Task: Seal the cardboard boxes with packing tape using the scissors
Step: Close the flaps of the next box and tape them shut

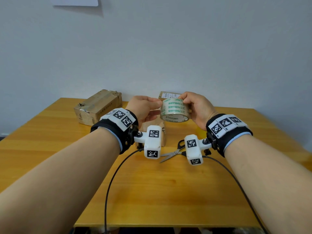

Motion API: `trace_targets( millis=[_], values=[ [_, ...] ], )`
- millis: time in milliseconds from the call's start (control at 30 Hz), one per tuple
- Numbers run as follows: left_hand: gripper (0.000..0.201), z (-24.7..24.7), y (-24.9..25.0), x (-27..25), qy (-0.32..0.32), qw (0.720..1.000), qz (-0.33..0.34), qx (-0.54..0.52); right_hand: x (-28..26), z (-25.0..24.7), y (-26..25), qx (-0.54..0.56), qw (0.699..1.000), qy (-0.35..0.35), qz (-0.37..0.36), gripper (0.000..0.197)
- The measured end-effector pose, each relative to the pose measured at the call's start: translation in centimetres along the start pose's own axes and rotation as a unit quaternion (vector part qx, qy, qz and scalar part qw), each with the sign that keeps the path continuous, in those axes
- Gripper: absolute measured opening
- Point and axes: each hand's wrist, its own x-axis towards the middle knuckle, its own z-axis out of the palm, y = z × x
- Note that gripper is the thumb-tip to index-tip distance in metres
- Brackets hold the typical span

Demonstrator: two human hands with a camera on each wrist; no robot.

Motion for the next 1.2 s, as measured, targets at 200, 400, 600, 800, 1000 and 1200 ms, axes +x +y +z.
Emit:
trace_targets(
  millis=[200, 400, 600, 800, 1000, 1200],
  values=[
    [0.008, 0.8, -0.3, 0.4, 0.016, 0.997, 0.027, 0.076, -0.3, 0.0, -0.2, -0.036, 0.999, -0.002, -0.004, 0.017],
    [0.019, 1.0, 0.1, 0.6, 0.043, 0.977, 0.115, 0.176, 0.0, -0.1, -0.8, -0.184, 0.981, -0.035, -0.052, 0.026],
    [0.016, 1.1, 1.0, 0.5, 0.010, 0.977, 0.136, 0.166, 0.3, -0.9, -1.7, -0.261, 0.962, -0.009, -0.084, 0.033],
    [0.013, 0.1, 0.6, 0.2, -0.007, 0.977, 0.112, 0.180, -0.1, -0.3, -1.8, -0.459, 0.882, -0.019, -0.104, 0.039],
    [0.014, -0.6, -0.4, 0.0, -0.040, 0.986, 0.061, 0.149, 0.6, 0.3, -2.5, -0.520, 0.850, -0.044, -0.063, 0.053],
    [0.013, -2.5, 0.8, 1.7, 0.027, 0.996, 0.012, 0.080, 0.8, 1.4, -4.6, -0.436, 0.888, -0.144, -0.035, 0.063]
  ],
)
